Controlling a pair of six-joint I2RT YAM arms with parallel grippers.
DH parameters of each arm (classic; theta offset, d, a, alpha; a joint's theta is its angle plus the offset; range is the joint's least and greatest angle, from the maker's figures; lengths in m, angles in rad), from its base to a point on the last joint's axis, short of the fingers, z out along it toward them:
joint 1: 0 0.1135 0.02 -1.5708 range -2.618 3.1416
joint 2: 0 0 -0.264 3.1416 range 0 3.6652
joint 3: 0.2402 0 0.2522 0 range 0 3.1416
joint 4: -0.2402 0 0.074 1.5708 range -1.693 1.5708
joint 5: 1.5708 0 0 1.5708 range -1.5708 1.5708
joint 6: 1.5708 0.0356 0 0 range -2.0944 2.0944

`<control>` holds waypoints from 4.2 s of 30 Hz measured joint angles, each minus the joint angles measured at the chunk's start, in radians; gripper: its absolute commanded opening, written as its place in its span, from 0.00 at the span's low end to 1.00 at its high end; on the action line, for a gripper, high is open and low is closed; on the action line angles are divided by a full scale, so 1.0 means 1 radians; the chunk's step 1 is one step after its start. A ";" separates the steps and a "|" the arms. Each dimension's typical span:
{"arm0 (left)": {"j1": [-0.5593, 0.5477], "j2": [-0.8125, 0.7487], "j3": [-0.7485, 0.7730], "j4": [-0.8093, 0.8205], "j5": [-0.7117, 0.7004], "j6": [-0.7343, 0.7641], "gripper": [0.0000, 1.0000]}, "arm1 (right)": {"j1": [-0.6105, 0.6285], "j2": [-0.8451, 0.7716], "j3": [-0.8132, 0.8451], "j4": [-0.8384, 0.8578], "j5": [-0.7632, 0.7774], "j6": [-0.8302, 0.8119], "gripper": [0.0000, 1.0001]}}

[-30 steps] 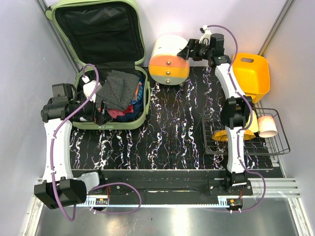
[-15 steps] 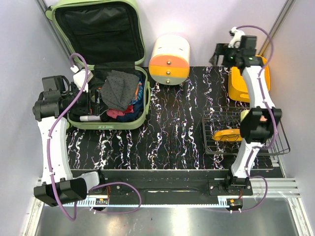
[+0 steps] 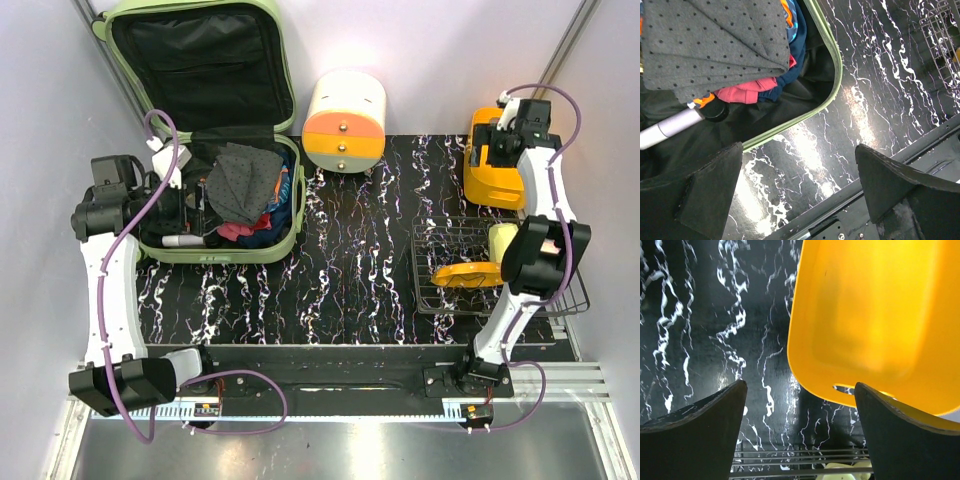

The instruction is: Open, take out, and arrange the luggage

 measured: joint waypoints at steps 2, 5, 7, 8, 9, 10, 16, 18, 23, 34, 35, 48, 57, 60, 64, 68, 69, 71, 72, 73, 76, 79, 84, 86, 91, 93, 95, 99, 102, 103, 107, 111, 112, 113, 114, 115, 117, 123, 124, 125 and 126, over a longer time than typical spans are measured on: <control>0.000 -0.002 -0.021 0.000 0.002 0.001 0.99 | -0.008 0.047 0.001 -0.026 -0.018 0.000 0.94; 0.000 -0.002 -0.059 0.002 0.003 0.002 0.99 | -0.012 0.117 0.002 -0.081 -0.073 0.007 0.91; 0.000 -0.002 -0.081 0.010 0.005 0.000 0.99 | -0.011 0.147 0.002 -0.106 -0.108 0.011 0.88; 0.000 -0.002 -0.093 0.019 0.006 -0.003 0.99 | -0.011 0.157 0.002 -0.115 -0.133 0.013 0.84; 0.000 -0.002 -0.107 0.036 0.006 -0.006 0.99 | -0.011 0.160 0.002 -0.124 -0.148 0.014 0.80; 0.000 -0.002 -0.117 0.047 0.006 -0.009 0.99 | -0.011 0.161 0.002 -0.133 -0.166 0.018 0.73; 0.000 0.055 -0.124 0.109 0.013 -0.054 0.97 | -0.008 0.163 0.002 -0.182 -0.304 0.055 0.61; -0.005 0.094 -0.111 0.121 0.010 -0.073 0.97 | 0.001 0.161 -0.004 -0.192 -0.340 0.059 0.60; -0.012 0.185 -0.063 0.153 -0.008 -0.097 0.96 | 0.058 0.113 -0.119 -0.192 -0.393 0.026 0.58; -0.074 0.249 0.011 0.179 -0.091 0.050 0.95 | 0.232 0.039 -0.295 -0.168 -0.443 -0.093 0.66; -0.079 0.251 0.011 0.177 -0.090 0.075 0.95 | 0.237 0.035 -0.296 -0.166 -0.442 -0.095 0.69; -0.098 0.315 0.094 0.055 0.017 0.491 0.96 | 0.248 -0.026 -0.237 -0.115 -0.435 -0.011 0.95; -0.215 0.382 0.077 -0.056 -0.024 0.936 0.95 | 0.248 -0.079 -0.202 -0.064 -0.416 -0.008 0.89; -0.227 0.419 0.064 -0.066 -0.059 1.056 0.95 | 0.248 -0.078 -0.195 -0.063 -0.417 0.016 0.87; -0.264 0.454 0.054 -0.067 -0.101 1.189 0.93 | 0.248 -0.058 -0.195 -0.053 -0.436 0.081 0.87; -0.301 0.472 0.020 -0.026 -0.140 1.293 0.89 | 0.248 -0.036 -0.195 -0.035 -0.444 0.132 0.87; -0.306 0.473 0.008 -0.014 -0.150 1.316 0.87 | 0.248 -0.035 -0.195 -0.033 -0.444 0.140 0.87; -0.314 0.473 -0.004 0.000 -0.173 1.357 0.86 | 0.248 -0.035 -0.195 -0.030 -0.444 0.151 0.87; -0.315 0.473 -0.004 0.002 -0.180 1.371 0.86 | 0.248 -0.035 -0.195 -0.026 -0.444 0.154 0.87; -0.315 0.473 -0.002 0.003 -0.182 1.384 0.86 | 0.248 -0.035 -0.195 -0.024 -0.444 0.155 0.87; -0.317 0.479 0.036 -0.011 -0.178 1.372 0.84 | 0.248 -0.035 -0.195 -0.021 -0.444 0.161 0.87; -0.319 0.537 0.184 -0.006 -0.160 1.227 0.77 | 0.248 -0.036 -0.195 -0.019 -0.444 0.164 0.87; -0.322 0.690 0.431 0.153 -0.177 0.827 0.78 | 0.248 -0.040 -0.196 -0.014 -0.444 0.166 0.87; -0.327 0.723 0.452 0.231 -0.222 0.664 0.79 | 0.248 -0.047 -0.198 -0.012 -0.444 0.166 0.87; -0.344 0.782 0.471 0.306 -0.373 0.404 0.79 | 0.248 -0.064 -0.199 -0.011 -0.444 0.166 0.87; -0.356 0.808 0.480 0.320 -0.431 0.333 0.78 | 0.248 -0.066 -0.199 -0.011 -0.444 0.166 0.87; -0.369 0.825 0.481 0.332 -0.491 0.283 0.77 | 0.248 -0.066 -0.200 -0.011 -0.443 0.165 0.87; -0.388 0.850 0.481 0.336 -0.611 0.233 0.74 | 0.248 -0.066 -0.204 -0.012 -0.443 0.164 0.88; -0.391 0.852 0.478 0.337 -0.684 0.226 0.72 | 0.248 -0.066 -0.204 -0.012 -0.443 0.162 0.88; -0.389 0.851 0.475 0.339 -0.707 0.225 0.71 | 0.248 -0.066 -0.204 -0.012 -0.443 0.161 0.88; -0.362 0.826 0.429 0.341 -0.775 0.223 0.71 | 0.248 -0.066 -0.204 -0.013 -0.443 0.154 0.88; -0.292 0.768 0.372 0.324 -0.816 0.222 0.72 | 0.248 -0.066 -0.204 -0.013 -0.443 0.146 0.88; -0.272 0.756 0.366 0.318 -0.819 0.221 0.73 | 0.247 -0.066 -0.204 -0.013 -0.443 0.145 0.88; -0.246 0.742 0.360 0.309 -0.821 0.217 0.79 | 0.246 -0.066 -0.204 -0.013 -0.443 0.143 0.88; -0.216 0.727 0.356 0.297 -0.818 0.212 0.82 | 0.246 -0.066 -0.204 -0.013 -0.443 0.141 0.88; -0.181 0.713 0.355 0.281 -0.808 0.206 0.88 | 0.246 -0.066 -0.204 -0.014 -0.443 0.140 0.88; -0.134 0.685 0.355 0.252 -0.762 0.204 0.92 | 0.244 -0.066 -0.204 -0.014 -0.443 0.138 0.89; -0.011 0.587 0.354 0.069 -0.399 0.383 0.92 | 0.244 -0.068 -0.204 -0.015 -0.444 0.136 0.89; -0.015 0.565 0.348 0.041 -0.326 0.444 0.92 | 0.244 -0.068 -0.204 -0.015 -0.447 0.136 0.88; -0.022 0.543 0.339 0.020 -0.267 0.510 0.92 | 0.244 -0.068 -0.204 -0.015 -0.452 0.137 0.88; -0.029 0.520 0.323 0.003 -0.213 0.583 0.92 | 0.244 -0.068 -0.204 -0.015 -0.458 0.138 0.88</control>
